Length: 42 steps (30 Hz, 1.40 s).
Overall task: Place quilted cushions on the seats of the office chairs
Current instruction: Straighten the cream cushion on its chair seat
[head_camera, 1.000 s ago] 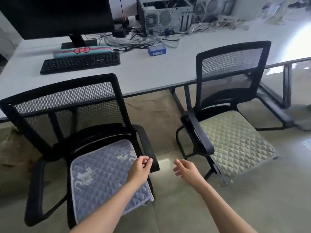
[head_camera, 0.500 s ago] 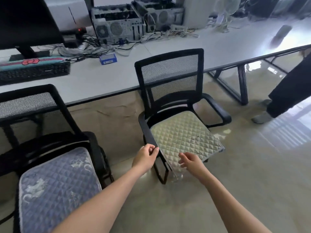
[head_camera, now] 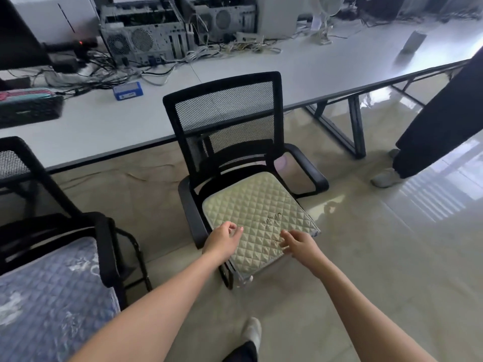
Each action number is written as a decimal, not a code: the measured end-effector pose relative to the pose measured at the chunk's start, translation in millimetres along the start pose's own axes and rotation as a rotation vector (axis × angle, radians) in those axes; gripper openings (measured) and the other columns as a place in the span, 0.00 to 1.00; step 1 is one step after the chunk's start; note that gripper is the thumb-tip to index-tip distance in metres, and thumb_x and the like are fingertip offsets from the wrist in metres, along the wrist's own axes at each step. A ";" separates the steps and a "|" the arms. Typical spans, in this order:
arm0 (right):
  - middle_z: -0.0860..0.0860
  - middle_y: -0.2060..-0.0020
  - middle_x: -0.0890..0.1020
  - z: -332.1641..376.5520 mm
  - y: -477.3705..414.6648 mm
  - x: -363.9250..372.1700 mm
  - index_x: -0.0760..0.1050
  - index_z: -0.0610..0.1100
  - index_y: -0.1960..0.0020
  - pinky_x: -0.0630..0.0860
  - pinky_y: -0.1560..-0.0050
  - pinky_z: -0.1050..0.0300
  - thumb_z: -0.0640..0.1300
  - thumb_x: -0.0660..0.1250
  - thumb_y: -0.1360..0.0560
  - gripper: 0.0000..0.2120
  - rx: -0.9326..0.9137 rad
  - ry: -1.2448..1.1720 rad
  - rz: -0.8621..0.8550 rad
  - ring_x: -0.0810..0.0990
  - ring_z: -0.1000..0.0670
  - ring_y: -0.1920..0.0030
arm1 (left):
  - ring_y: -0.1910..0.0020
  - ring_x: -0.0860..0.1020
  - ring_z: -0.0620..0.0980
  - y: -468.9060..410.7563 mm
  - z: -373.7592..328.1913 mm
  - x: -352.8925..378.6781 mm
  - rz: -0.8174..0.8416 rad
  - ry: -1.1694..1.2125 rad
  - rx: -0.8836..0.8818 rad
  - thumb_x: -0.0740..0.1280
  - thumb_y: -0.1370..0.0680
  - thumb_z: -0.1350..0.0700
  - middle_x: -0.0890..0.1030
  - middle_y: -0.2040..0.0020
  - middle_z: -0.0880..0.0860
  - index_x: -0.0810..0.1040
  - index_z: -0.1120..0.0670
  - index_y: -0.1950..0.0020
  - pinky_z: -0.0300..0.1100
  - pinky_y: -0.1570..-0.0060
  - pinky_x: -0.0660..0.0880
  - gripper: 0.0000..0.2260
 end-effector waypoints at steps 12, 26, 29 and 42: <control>0.45 0.58 0.81 -8.5 -108.6 -55.1 0.76 0.37 0.44 0.71 0.65 0.62 0.49 0.58 0.21 0.17 0.062 0.069 0.087 0.77 0.52 0.65 | 0.45 0.76 0.52 -79.0 -14.6 35.8 -0.023 0.008 -0.161 0.57 0.22 0.42 0.77 0.40 0.52 0.73 0.53 0.41 0.44 0.51 0.73 0.18; 0.49 0.63 0.81 -33.1 -218.6 -67.4 0.77 0.41 0.47 0.72 0.63 0.60 0.51 0.60 0.22 0.15 0.093 0.103 0.205 0.78 0.52 0.65 | 0.52 0.75 0.50 -128.1 18.3 64.4 -0.109 0.102 -0.372 0.57 0.23 0.40 0.79 0.44 0.52 0.74 0.51 0.45 0.42 0.57 0.71 0.17; 0.50 0.63 0.81 -40.7 -240.0 -66.3 0.77 0.43 0.49 0.72 0.62 0.58 0.52 0.59 0.22 0.14 0.083 0.124 0.243 0.78 0.52 0.65 | 0.53 0.74 0.49 -132.5 24.6 71.6 -0.150 0.125 -0.420 0.57 0.23 0.42 0.79 0.43 0.52 0.74 0.51 0.44 0.42 0.57 0.70 0.16; 0.52 0.71 0.75 -75.0 -334.7 -49.5 0.78 0.43 0.55 0.67 0.69 0.60 0.52 0.61 0.23 0.13 -0.001 0.244 0.260 0.72 0.52 0.69 | 0.49 0.78 0.54 -156.1 81.6 103.4 -0.359 0.196 -0.592 0.57 0.22 0.45 0.80 0.44 0.54 0.75 0.55 0.44 0.44 0.53 0.74 0.16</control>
Point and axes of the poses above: each hand's wrist, its own y-axis away from the middle knuckle, its own x-axis out of the palm, z = x × y, the point moved 10 cm from there along -y, towards the middle knuckle
